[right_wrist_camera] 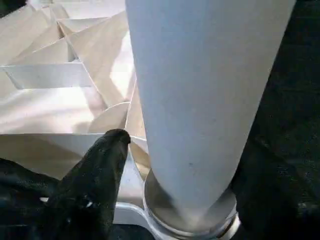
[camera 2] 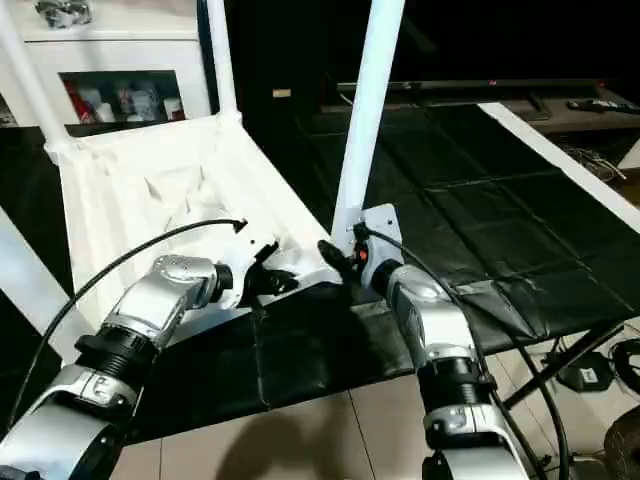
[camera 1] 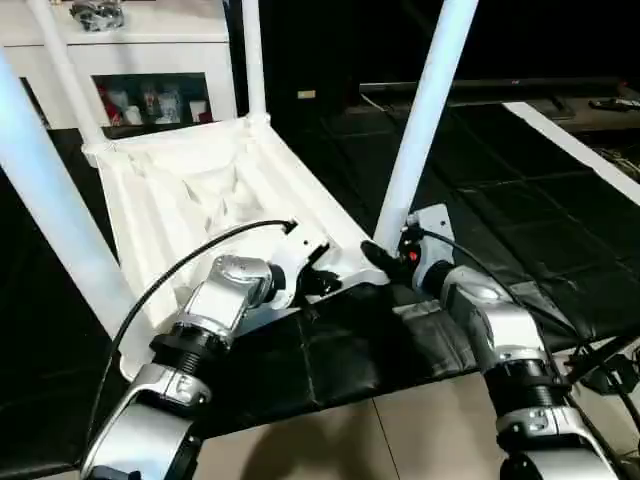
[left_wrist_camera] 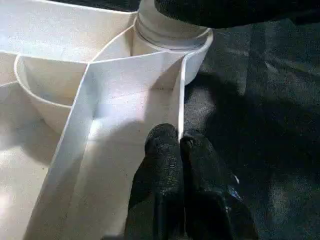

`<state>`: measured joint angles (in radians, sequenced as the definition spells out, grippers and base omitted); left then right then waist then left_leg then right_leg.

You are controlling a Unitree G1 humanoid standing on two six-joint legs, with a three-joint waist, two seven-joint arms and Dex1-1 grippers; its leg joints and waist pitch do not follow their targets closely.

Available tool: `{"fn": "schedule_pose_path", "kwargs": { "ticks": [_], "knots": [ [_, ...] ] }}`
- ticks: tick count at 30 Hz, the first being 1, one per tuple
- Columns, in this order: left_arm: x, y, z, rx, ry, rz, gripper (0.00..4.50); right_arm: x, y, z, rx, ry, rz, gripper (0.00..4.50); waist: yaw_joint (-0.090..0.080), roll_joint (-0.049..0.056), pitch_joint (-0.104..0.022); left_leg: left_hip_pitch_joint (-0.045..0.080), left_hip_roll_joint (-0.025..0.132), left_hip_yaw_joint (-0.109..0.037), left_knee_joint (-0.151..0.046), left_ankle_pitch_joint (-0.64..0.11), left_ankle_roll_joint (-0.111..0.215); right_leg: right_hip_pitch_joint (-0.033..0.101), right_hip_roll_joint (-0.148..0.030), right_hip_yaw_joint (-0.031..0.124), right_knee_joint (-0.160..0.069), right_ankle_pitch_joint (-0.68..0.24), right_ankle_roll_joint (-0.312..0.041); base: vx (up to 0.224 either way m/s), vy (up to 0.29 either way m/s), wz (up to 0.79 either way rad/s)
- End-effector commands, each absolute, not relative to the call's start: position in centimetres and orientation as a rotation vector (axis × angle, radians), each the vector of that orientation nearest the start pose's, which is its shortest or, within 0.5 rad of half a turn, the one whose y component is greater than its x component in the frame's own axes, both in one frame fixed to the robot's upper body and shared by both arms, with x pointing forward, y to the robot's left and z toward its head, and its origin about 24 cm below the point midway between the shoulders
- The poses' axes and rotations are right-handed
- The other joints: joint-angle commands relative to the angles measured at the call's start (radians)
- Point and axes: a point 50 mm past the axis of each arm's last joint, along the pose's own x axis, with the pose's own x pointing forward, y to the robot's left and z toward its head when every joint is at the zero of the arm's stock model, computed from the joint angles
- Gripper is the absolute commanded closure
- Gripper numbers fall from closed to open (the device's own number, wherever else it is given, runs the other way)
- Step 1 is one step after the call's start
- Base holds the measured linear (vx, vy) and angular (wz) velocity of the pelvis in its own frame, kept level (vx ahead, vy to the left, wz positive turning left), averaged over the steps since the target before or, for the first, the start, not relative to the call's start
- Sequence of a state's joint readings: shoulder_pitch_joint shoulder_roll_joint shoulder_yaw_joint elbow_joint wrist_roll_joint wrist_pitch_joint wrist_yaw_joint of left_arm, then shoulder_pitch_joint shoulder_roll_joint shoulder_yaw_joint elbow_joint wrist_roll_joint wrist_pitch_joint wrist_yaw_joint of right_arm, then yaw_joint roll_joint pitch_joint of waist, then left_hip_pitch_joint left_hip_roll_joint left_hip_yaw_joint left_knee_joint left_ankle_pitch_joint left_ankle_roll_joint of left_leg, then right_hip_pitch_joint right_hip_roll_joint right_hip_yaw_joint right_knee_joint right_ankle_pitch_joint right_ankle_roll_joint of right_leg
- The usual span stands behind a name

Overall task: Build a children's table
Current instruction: Rotate leg to tighten

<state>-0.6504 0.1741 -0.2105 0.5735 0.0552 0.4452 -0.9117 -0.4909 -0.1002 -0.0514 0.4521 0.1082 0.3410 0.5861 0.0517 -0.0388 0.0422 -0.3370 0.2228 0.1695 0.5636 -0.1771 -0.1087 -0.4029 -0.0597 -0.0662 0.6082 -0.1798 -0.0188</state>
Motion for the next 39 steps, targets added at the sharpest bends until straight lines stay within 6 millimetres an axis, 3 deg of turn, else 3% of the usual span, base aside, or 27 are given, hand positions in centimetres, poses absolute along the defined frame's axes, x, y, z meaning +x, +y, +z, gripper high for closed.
{"fn": "schedule_pose_path", "kwargs": {
  "ticks": [1,2,6,14,19,21,25,26,30,32,39],
  "knots": [
    [32.9,7.1,6.4,0.208,0.453,-1.167,4.5,31.2,-8.9,3.6,0.161,0.381,0.883,0.94,0.008,-0.001,-0.051,-0.012,0.0,0.003,-0.058,-0.223,0.04,0.051,-0.066,0.043,-0.096,-0.342,-0.126,0.0,0.0,0.0],
    [32.9,7.5,6.4,0.214,0.456,-1.173,4.5,31.0,-9.4,3.6,0.158,0.384,0.906,0.65,0.009,0.0,-0.052,-0.01,0.001,0.003,-0.058,-0.221,0.041,0.051,-0.066,0.043,-0.095,-0.334,-0.13,0.0,0.0,0.0],
    [32.8,9.1,6.5,0.259,0.472,-1.23,4.5,30.2,-11.9,4.1,0.127,0.4,1.048,0.32,0.015,0.002,-0.053,-0.011,0.003,0.006,-0.055,-0.197,0.057,0.054,-0.064,0.044,-0.088,-0.258,-0.161,0.0,0.0,0.0],
    [32.1,11.7,6.8,0.349,0.506,-1.387,4.5,29.7,-15.4,5.7,0.025,0.393,1.232,0.03,0.029,0.0,-0.053,-0.009,0.006,0.005,-0.054,-0.207,0.053,0.051,-0.068,0.043,-0.088,-0.293,-0.164,0.0,0.0,0.0],
    [31.6,12.9,7.2,0.396,0.525,-1.511,4.5,30.1,-16.3,6.6,0.005,0.384,1.318,0.03,0.042,0.004,-0.058,-0.008,0.01,0.008,-0.05,-0.169,0.056,0.054,-0.066,0.042,-0.074,-0.202,-0.2,0.0,0.0,0.0],
    [31.6,13.1,7.4,0.413,0.536,-1.542,4.5,30.1,-16.4,6.8,-0.002,0.389,1.355,0.03,0.049,0.003,-0.063,-0.011,0.012,0.011,-0.043,-0.117,0.067,0.055,-0.063,0.042,-0.055,-0.069,-0.242,0.0,0.0,0.0],
    [31.6,13.5,7.7,0.443,0.551,-1.577,4.5,30.1,-16.4,6.9,0.0,0.406,1.428,0.03,0.058,0.001,-0.063,-0.014,0.009,0.013,-0.04,-0.107,0.076,0.055,-0.063,0.041,-0.051,-0.036,-0.254,0.0,0.0,0.0],
    [31.6,13.6,7.7,0.45,0.552,-1.581,4.5,30.0,-16.4,6.9,0.005,0.413,1.451,0.29,0.063,0.001,-0.06,-0.013,0.01,0.013,-0.041,-0.129,0.068,0.054,-0.065,0.041,-0.056,-0.079,-0.245,0.0,0.0,0.0],
    [31.7,13.7,7.8,0.466,0.552,-1.59,4.5,30.0,-16.3,7.0,0.023,0.421,1.494,0.42,0.066,-0.001,-0.06,-0.012,0.01,0.012,-0.043,-0.147,0.05,0.054,-0.067,0.041,-0.06,-0.133,-0.227,0.0,0.0,0.0],
    [31.7,13.7,7.8,0.474,0.552,-1.601,4.5,30.0,-16.2,6.9,0.021,0.427,1.511,0.71,0.066,-0.003,-0.06,-0.013,0.01,0.011,-0.043,-0.148,0.046,0.054,-0.067,0.041,-0.06,-0.146,-0.222,0.0,0.0,0.0],
    [31.4,13.6,7.7,0.481,0.554,-1.631,4.5,30.5,-16.0,6.7,0.009,0.423,1.491,1.27,0.065,-0.004,-0.062,-0.014,0.01,0.012,-0.04,-0.125,0.05,0.054,-0.066,0.041,-0.052,-0.1,-0.237,0.0,0.0,0.0]
  ]
}}
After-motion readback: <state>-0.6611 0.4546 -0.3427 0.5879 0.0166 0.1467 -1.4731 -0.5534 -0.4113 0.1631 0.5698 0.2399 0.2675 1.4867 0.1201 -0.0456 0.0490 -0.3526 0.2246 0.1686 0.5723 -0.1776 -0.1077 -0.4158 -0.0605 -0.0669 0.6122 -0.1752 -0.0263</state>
